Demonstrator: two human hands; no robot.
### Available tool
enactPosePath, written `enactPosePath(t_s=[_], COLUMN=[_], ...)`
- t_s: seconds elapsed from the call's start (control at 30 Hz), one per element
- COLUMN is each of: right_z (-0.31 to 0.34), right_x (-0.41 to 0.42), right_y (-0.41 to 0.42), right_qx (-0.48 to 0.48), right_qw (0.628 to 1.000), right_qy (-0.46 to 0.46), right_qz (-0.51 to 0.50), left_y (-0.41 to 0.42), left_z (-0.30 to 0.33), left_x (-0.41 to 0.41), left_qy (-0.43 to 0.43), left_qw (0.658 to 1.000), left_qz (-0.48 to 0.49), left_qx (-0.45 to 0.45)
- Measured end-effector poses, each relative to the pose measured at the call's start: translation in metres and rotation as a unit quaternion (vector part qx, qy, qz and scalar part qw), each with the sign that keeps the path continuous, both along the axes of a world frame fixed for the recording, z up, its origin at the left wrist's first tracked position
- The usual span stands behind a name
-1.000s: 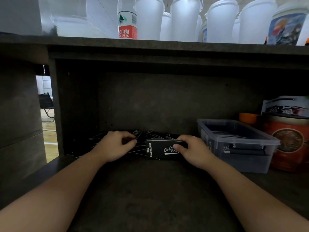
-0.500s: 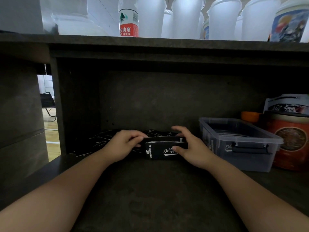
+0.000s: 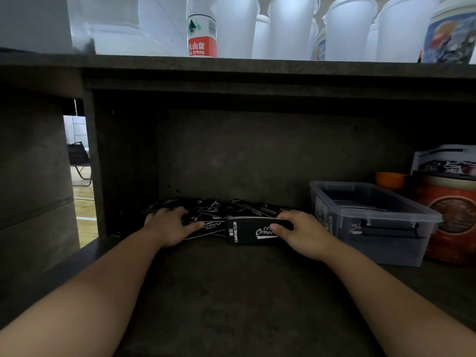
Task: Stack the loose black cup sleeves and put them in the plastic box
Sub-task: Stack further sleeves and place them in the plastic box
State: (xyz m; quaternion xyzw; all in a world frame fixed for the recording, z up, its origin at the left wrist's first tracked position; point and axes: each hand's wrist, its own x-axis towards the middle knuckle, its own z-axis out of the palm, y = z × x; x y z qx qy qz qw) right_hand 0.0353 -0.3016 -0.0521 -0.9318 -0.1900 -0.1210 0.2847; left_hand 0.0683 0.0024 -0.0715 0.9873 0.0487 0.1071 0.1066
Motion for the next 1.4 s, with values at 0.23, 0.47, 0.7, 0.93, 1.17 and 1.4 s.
enactPosePath(t_s=[0.23, 0.47, 0.7, 0.93, 1.17, 1.4], right_z=[-0.001, -0.001, 0.001, 0.0, -0.001, -0.006], right_x=[0.002, 0.001, -0.001, 0.0, 0.0, -0.001], right_y=[-0.001, -0.001, -0.001, 0.001, 0.002, 0.014], right_qx=[0.01, 0.015, 0.025, 0.057, 0.068, 0.036], right_qw=[1.0, 1.0, 0.999, 0.998, 0.998, 0.999], right_qy=[-0.006, -0.006, -0.007, -0.005, -0.008, -0.039], right_qz=[0.012, 0.016, 0.022, 0.003, 0.001, 0.002], left_y=[-0.009, -0.007, -0.01, -0.01, -0.048, -0.093], left_z=[0.012, 0.02, 0.02, 0.022, 0.012, 0.003], left_x=[-0.01, -0.017, -0.026, -0.018, -0.026, -0.037], left_qy=[-0.093, -0.441, -0.39, -0.339, -0.074, -0.093], left_qw=[0.99, 0.895, 0.904, 0.864, 0.893, 0.913], left_qz=[-0.103, -0.05, -0.017, -0.076, -0.291, -0.222], left_qx=[0.008, 0.044, -0.175, -0.365, -0.335, -0.33])
